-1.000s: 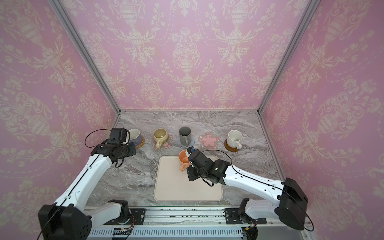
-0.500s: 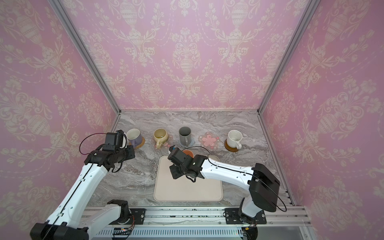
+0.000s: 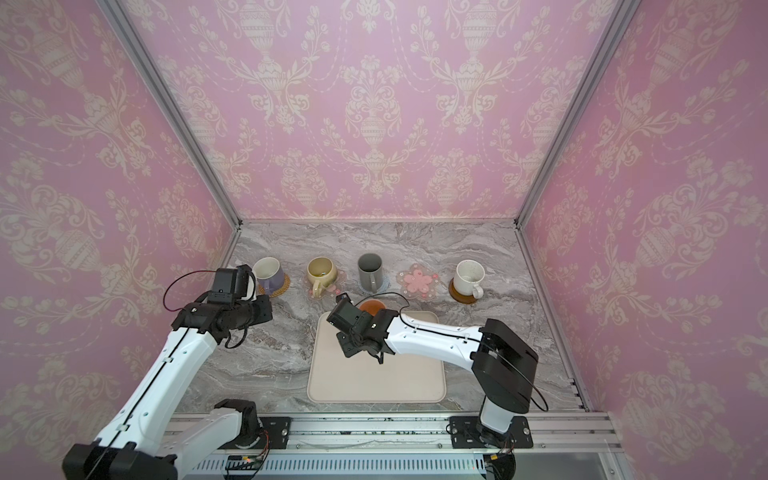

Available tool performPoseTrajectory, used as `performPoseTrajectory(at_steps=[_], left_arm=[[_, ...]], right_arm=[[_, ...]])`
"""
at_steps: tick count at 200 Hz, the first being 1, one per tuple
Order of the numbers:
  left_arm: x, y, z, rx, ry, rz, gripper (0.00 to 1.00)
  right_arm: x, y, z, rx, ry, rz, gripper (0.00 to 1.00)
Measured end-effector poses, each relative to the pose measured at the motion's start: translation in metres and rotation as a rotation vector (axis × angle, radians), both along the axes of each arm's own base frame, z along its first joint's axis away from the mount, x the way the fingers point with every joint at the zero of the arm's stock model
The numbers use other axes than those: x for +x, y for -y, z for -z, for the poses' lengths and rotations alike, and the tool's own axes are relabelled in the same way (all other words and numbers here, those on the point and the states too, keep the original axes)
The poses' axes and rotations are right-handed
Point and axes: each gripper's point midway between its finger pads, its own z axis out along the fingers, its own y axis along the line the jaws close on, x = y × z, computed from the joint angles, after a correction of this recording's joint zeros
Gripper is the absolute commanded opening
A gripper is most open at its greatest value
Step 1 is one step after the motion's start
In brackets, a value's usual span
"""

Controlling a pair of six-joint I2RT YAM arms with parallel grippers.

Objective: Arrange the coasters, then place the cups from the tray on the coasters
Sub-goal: 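Reach the right gripper over the peach speckled mug on the tray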

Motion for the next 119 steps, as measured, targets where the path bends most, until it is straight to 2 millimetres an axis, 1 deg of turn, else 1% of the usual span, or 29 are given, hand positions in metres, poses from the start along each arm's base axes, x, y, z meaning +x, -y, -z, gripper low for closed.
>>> performPoseTrajectory(at_steps=[41, 61, 97, 119], left_arm=[[0.000, 0.002, -0.001, -0.012, 0.005, 0.004, 0.31], [-0.002, 0.003, 0.001, -0.021, 0.005, 0.007, 0.31], [-0.004, 0.004, 0.002, -0.027, 0.004, 0.007, 0.31], [-0.005, 0.005, 0.005, -0.035, -0.001, 0.000, 0.31]], right_arm=[[0.005, 0.005, 0.003, -0.005, -0.002, 0.021, 0.00], [0.006, 0.012, 0.010, -0.018, -0.006, 0.035, 0.00], [0.000, 0.035, 0.032, -0.077, -0.037, 0.053, 0.00], [-0.001, 0.049, 0.035, -0.096, -0.036, 0.072, 0.00]])
